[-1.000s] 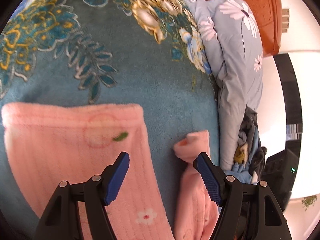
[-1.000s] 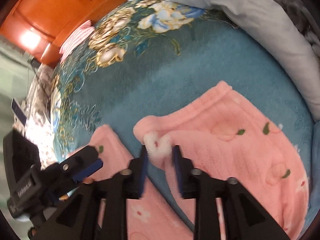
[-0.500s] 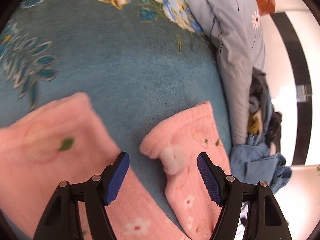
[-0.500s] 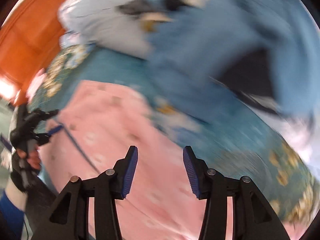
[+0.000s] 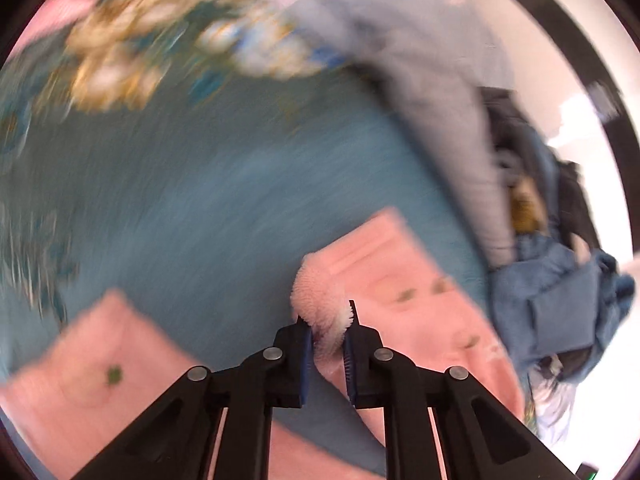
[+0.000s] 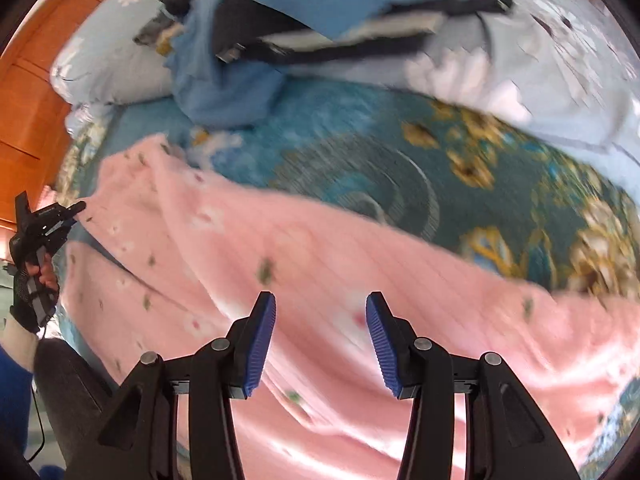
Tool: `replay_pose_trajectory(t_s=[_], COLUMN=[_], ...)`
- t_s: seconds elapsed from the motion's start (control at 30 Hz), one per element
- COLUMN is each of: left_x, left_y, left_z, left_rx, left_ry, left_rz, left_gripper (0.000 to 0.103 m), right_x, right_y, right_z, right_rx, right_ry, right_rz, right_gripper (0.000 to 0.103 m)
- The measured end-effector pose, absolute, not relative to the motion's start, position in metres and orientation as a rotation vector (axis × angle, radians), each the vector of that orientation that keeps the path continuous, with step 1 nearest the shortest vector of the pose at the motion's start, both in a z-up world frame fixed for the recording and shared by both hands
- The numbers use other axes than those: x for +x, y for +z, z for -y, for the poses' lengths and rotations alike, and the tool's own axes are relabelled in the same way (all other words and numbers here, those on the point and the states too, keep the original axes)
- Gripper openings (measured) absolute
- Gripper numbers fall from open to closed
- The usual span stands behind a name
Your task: Fold clothes
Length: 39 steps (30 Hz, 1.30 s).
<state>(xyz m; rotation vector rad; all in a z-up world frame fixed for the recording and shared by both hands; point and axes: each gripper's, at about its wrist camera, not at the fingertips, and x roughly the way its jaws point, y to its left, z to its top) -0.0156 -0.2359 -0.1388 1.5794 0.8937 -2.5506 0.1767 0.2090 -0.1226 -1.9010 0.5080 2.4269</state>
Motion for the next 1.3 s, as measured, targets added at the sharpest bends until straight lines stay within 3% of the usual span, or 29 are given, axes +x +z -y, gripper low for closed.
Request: replay_pose_trajectory(t_s=[0.13,0.23,0.43,0.5,0.53,0.6,0.73,0.87,0.93,0.97,1.03,1.13,1.3], left_x=[-0.032,-0.034,-0.018,-0.018,-0.017,-0.017,-0.031,-0.055,-0.06,-0.061,-0.064,-0.05,-0.008], left_y=[-0.109,-0.12,-0.148,-0.148,-0.149,-0.15,-0.134,-0.089,-0.075,-0.08,-0.105,-0.147,-0.177], left_z=[0.227,0.233,0.246,0.247,0.248,0.249,0.239,0.228,0.23,0.232,0.236,0.246,0.268], left_rx=[1.548,1.614,1.693,1.697,1.699,1.703,1.683,1.502,1.391,1.393,1.497,1.639,1.655], left_ry=[-2.648,-2.582,-2.466,-2.464,-2.463,-2.461,-2.532,-2.731,-2.776,-2.744,-2.616,-2.429,-2.298], left_rz=[-0.77,-0.725,-0.793,-0.806,-0.812,-0.825,-0.819,-0.858,-0.892,-0.897,-0.939,-1.079,-1.353], left_gripper=[0.014,0.014,0.014,0.014,0.014,0.014,0.014,0.014,0.023,0.042,0.067,0.065,0.065], right_x=[0.113,0.067,0.009,-0.001,-0.002,-0.005,-0.008,-0.002,0.011,0.02,0.037,0.059,0.094], right_y=[-0.126,-0.129,-0.151,-0.163,-0.165,-0.167,-0.142,-0.052,-0.007,0.009,0.018,-0.015,-0.1], right_z=[-0.159,-0.118,-0.068,-0.062,-0.061,-0.062,-0.078,-0.113,-0.119,-0.117,-0.098,-0.048,0.008], right_rx=[-1.929,-1.969,-2.083,-2.134,-2.142,-2.156,-2.096,-1.765,-1.61,-1.563,-1.582,-1.794,-2.177], right_ry=[2.606,2.706,2.659,2.618,2.606,2.583,2.633,2.855,2.993,3.058,3.141,3.154,3.004], right_rz=[-0.504,-0.436,-0.169,-0.189,-0.21,-0.267,-0.409,-0.506,-0.503,-0.477,-0.386,-0.18,-0.144], right_gripper=[0.048,0.048,0.048,0.048,0.045,0.005,0.004,0.004,0.004,0.004,0.004,0.004,0.004])
